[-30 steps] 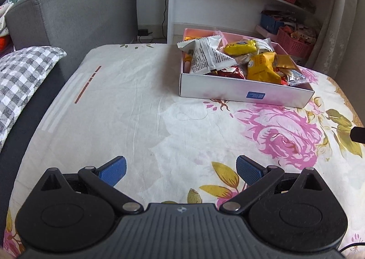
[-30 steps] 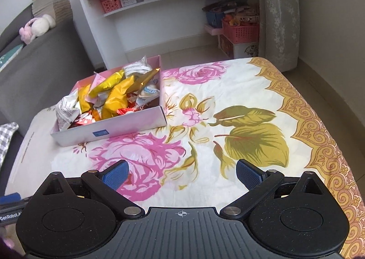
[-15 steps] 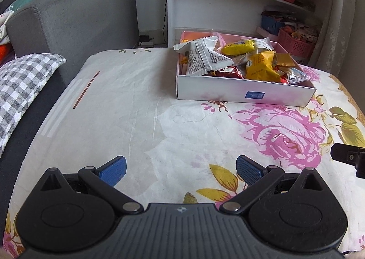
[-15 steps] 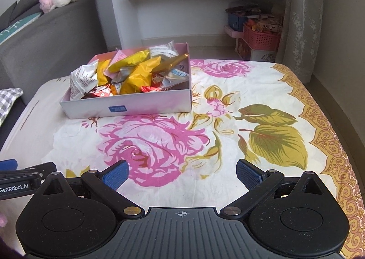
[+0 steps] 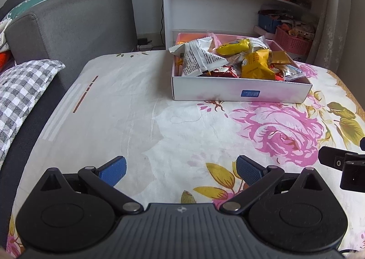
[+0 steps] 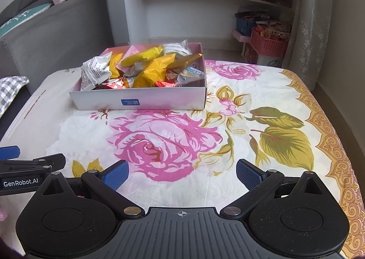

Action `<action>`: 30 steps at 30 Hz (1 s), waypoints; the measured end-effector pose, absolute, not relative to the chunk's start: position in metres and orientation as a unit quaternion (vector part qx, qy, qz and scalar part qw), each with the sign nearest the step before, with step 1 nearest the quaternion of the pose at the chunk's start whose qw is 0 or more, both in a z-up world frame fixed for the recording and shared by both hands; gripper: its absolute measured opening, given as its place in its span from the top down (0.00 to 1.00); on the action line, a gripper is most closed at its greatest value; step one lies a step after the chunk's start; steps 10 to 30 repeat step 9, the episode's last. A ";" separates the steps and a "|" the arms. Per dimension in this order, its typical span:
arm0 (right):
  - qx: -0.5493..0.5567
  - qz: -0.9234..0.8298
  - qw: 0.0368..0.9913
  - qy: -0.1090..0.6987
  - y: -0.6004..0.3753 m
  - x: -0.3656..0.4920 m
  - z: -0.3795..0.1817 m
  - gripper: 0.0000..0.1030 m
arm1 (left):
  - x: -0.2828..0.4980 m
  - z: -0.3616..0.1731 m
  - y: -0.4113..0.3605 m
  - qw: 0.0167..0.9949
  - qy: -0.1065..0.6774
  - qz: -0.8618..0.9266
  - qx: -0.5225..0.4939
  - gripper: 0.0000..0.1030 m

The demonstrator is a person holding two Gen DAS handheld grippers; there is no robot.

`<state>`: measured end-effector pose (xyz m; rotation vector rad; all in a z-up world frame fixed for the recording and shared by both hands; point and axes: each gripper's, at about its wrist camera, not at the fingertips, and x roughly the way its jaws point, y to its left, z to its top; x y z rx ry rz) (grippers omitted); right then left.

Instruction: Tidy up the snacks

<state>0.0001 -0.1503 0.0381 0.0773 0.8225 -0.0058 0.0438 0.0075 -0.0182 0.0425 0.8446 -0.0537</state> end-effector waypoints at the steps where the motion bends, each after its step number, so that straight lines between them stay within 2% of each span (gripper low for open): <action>1: 0.038 -0.003 0.916 0.400 -0.150 0.000 0.038 0.02 | 0.044 -0.018 0.007 0.912 0.410 -0.026 0.021 0.00; 30: 0.039 -0.002 0.916 0.399 -0.149 0.000 0.039 0.02 | 0.043 -0.017 0.006 0.912 0.408 -0.029 0.024 0.00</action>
